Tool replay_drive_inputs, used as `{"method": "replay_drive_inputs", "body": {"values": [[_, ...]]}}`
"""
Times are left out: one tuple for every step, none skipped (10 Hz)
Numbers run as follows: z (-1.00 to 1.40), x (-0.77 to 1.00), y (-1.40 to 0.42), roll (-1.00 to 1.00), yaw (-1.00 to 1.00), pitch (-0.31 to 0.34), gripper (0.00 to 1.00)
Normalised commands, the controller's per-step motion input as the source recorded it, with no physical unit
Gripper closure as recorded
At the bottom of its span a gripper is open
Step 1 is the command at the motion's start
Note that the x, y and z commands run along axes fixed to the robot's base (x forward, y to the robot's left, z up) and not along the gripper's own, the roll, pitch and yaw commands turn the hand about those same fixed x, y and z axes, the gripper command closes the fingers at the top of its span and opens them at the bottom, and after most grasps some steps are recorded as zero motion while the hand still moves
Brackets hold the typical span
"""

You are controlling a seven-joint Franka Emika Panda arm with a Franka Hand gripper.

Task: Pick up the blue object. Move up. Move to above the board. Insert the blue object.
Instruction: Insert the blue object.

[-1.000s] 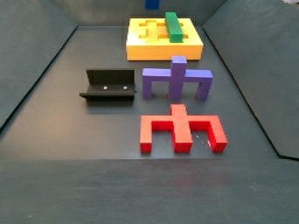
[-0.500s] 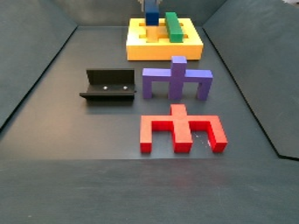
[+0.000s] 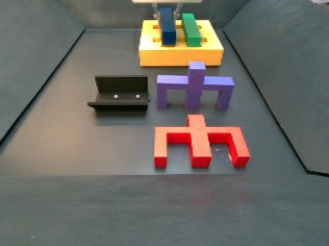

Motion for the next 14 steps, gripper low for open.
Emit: {"method": "replay_drive_inputs", "body": {"values": [[-0.31, 0.0, 0.0, 0.15, 0.06, 0.0, 1.0], [-0.27, 0.0, 0.0, 0.15, 0.06, 0.0, 1.0], [-0.3, 0.0, 0.0, 0.18, 0.02, 0.0, 1.0], [-0.24, -0.04, 0.0, 0.16, 0.0, 0.0, 1.0], [-0.17, -0.06, -0.03, 0.14, -0.07, 0.011, 1.0], [-0.14, -0.04, -0.07, 0.11, -0.14, 0.003, 1.0], [-0.12, 0.0, -0.07, 0.14, -0.19, 0.027, 1.0], [-0.14, 0.0, -0.08, 0.17, -0.2, 0.06, 1.0], [-0.11, 0.0, -0.1, 0.11, -0.07, 0.02, 1.0], [-0.15, 0.06, -0.1, 0.11, -0.07, 0.029, 1.0], [-0.17, 0.0, -0.07, 0.09, -0.05, 0.019, 1.0], [-0.19, 0.0, -0.12, 0.0, -0.01, 0.0, 1.0], [-0.16, 0.0, -0.15, 0.0, 0.0, 0.0, 1.0], [-0.25, 0.0, -0.05, 0.0, 0.0, 0.0, 1.0]]}}
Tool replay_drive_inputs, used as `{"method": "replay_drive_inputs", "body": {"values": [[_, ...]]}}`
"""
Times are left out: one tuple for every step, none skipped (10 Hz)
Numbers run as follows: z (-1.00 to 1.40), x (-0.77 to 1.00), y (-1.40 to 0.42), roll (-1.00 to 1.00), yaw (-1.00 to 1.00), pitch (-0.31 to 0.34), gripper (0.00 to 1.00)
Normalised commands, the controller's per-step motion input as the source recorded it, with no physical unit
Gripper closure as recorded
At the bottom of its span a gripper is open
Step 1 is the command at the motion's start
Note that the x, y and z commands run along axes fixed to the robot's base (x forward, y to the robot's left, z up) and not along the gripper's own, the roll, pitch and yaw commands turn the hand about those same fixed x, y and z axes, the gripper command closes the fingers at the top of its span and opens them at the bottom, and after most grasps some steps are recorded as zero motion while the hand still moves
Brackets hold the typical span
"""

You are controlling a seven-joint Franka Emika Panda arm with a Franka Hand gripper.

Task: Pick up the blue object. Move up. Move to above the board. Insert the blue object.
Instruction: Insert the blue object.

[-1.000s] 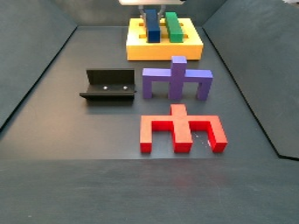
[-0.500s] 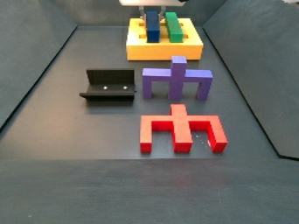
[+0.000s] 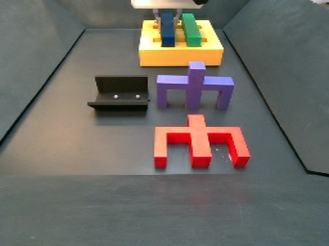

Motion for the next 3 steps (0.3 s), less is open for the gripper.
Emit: {"method": "replay_drive_inputs", "body": {"values": [[-0.27, 0.0, 0.0, 0.0, 0.0, -0.001, 1.0], [0.0, 0.0, 0.0, 0.05, 0.0, 0.0, 1.0], [0.0, 0.0, 0.0, 0.0, 0.0, 0.0, 1.0]]}}
